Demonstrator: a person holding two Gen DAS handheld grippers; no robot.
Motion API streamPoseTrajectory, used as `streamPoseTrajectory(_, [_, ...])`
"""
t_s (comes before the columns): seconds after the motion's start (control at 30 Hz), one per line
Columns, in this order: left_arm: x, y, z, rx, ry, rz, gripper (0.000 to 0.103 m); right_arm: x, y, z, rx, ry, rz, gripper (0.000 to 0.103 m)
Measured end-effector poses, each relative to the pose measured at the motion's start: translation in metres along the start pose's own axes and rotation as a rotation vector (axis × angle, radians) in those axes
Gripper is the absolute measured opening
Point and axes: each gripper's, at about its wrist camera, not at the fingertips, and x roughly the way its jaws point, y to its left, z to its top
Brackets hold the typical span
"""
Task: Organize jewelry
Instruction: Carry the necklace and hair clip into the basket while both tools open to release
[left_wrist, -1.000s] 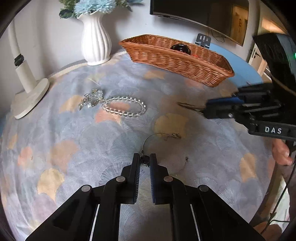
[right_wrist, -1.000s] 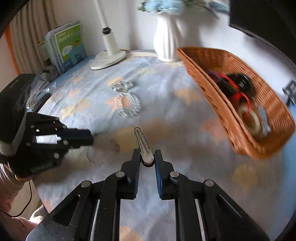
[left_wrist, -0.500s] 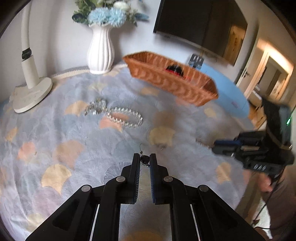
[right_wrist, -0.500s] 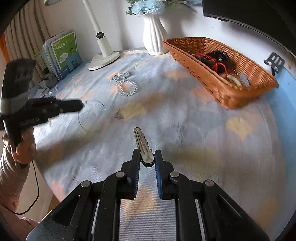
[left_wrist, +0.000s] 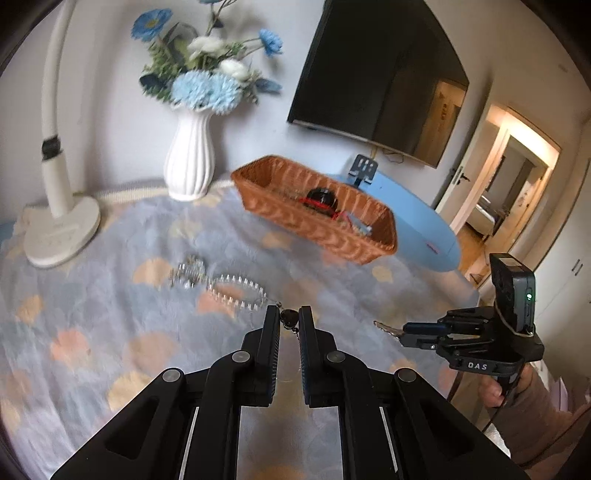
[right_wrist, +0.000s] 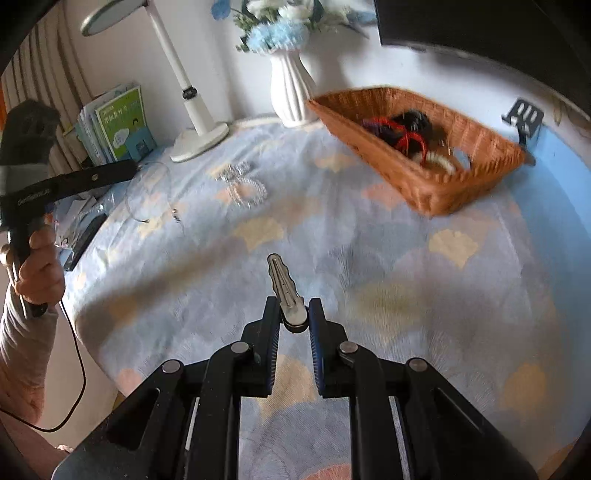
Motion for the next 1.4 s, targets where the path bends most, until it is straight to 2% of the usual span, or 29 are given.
streamPoseTrajectory(0.17, [0.005,-0.011,0.033,0.076,-0.020,0.004,0.010,-0.017,0.002,0.017,-0.013,-0.040,-0.046,0.017])
streamPoseTrajectory(0.33, [0.020,-0.033,0.081,0.165,-0.041,-0.011,0.010,-0.033,-0.018,0.051,0.012,-0.093,-0.096,0.017])
streamPoseTrajectory(0.6, [0.085,-0.050,0.169,0.243,-0.054,0.013,0.010,-0.018,-0.096,0.136,0.149,-0.118,-0.156,0.017])
streamPoseTrajectory(0.73, [0.129,-0.047,0.197,0.237,-0.040,0.052,0.010,0.014,-0.142,0.185,0.235,-0.079,-0.070,0.017])
streamPoseTrajectory(0.93, [0.189,-0.019,0.206,0.174,0.021,0.090,0.010,0.087,-0.171,0.235,0.327,0.001,0.006,0.017])
streamPoseTrajectory(1.07, [0.216,-0.003,0.199,0.152,0.069,0.122,0.010,0.132,-0.172,0.246,0.338,0.077,-0.067,0.017])
streamPoseTrajectory(1.1, [0.221,0.000,0.198,0.152,0.076,0.128,0.010,0.140,-0.170,0.247,0.345,0.092,-0.059,0.017])
streamPoseTrajectory(1.4, [0.238,0.007,0.189,0.136,0.108,0.124,0.010,0.164,-0.160,0.252,0.305,0.112,-0.111,0.018])
